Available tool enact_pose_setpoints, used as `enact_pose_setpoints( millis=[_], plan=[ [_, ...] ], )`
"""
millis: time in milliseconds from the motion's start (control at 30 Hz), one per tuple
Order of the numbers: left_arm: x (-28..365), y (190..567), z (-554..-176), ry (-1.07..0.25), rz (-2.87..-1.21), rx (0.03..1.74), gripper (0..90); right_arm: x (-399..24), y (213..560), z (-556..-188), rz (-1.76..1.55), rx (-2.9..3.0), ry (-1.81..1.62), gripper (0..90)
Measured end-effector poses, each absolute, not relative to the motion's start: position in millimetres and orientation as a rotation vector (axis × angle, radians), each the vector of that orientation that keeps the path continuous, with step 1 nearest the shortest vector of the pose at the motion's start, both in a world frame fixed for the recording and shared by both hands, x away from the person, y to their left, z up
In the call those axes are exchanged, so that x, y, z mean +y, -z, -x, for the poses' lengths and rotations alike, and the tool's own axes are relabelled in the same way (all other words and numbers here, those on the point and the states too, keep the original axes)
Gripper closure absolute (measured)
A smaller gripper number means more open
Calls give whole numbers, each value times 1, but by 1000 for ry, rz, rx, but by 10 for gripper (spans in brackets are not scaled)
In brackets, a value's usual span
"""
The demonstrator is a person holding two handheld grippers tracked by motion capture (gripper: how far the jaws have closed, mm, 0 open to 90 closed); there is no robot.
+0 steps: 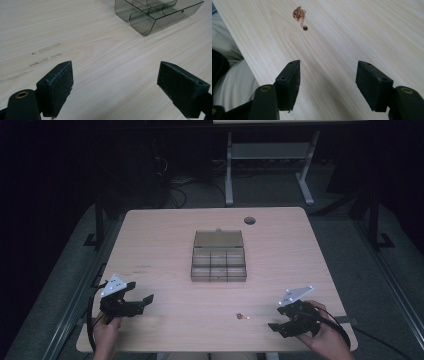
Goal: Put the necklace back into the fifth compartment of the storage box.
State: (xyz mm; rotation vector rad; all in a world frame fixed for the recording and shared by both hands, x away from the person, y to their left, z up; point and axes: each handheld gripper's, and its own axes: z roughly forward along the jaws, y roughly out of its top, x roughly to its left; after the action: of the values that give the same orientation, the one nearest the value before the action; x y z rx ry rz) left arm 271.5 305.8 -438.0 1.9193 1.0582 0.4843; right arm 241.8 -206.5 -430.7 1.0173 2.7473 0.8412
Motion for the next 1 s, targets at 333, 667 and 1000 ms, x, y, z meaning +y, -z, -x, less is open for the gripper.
enact_pose_setpoints(
  millis=[333, 667, 1000],
  plan=[
    [307, 439, -274, -484, -1931, 1057, 131, -188, 423, -261, -967, 2802, -818, 424],
    [306, 439, -275, -479, -1940, 1044, 131, -165, 421, -275, -913, 2875, -766, 526],
    [304, 439, -275, -482, -1939, 1031, 131, -150, 414, -283, -881, 2908, -740, 584]
  ],
)
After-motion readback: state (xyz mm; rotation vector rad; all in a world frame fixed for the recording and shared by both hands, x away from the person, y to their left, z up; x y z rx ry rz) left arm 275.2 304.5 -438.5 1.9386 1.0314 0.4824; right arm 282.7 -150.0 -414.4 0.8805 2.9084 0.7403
